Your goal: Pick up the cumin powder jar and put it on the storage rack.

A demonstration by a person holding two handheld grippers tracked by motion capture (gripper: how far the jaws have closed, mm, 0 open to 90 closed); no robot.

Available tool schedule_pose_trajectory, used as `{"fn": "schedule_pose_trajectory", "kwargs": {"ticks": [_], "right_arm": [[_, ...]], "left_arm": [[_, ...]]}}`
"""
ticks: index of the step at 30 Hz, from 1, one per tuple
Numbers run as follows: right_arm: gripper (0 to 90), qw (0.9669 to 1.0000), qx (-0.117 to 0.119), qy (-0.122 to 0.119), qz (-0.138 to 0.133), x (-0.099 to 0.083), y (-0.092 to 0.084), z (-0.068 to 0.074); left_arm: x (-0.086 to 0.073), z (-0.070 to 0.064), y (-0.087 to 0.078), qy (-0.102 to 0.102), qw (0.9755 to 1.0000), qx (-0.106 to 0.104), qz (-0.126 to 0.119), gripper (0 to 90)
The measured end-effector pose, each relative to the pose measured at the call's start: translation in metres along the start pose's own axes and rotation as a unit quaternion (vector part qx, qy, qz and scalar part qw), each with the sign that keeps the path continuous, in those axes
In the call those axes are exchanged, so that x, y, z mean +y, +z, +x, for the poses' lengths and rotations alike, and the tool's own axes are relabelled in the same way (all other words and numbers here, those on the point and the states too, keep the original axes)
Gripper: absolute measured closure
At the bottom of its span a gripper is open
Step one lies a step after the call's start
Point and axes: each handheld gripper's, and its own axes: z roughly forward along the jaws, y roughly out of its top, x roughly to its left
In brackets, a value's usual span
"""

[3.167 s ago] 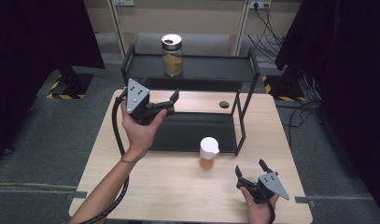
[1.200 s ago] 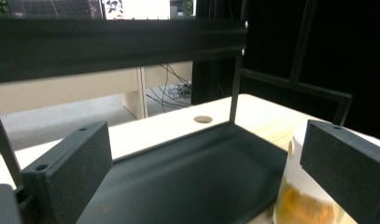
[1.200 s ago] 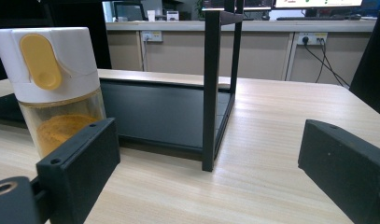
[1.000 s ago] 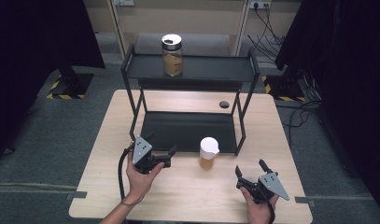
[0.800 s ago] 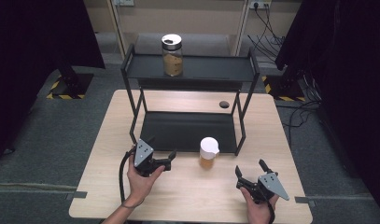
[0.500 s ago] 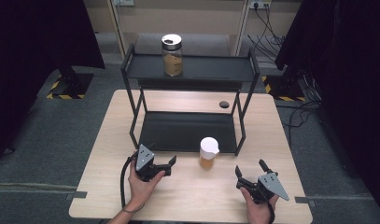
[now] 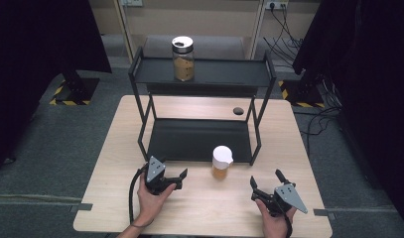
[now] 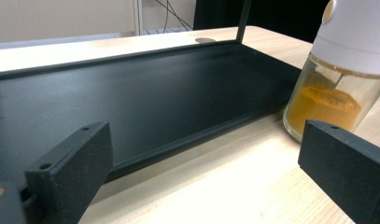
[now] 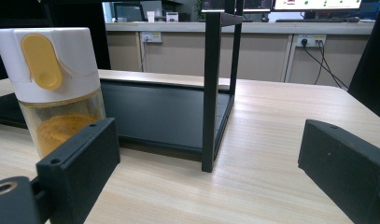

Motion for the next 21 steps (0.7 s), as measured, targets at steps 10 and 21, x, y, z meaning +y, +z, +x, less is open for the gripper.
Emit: {"fn": "schedule_pose_trajectory", "kwargs": {"ticks": [10, 21], "right_arm": [[5.7, 1.0000, 0.000, -0.002, -0.001, -0.0005, -0.0003, 0.0003], [5.7, 1.0000, 0.000, -0.004, -0.005, -0.0017, -0.0010, 0.0007]], "left_arm": [[0.0008, 0.0017, 0.0037, -0.007, 0.9999, -0.004, 0.012, 2.8], [-0.0002, 0.0016, 0.0032, -0.010, 0.9999, -0.003, 0.009, 2.8]]}}
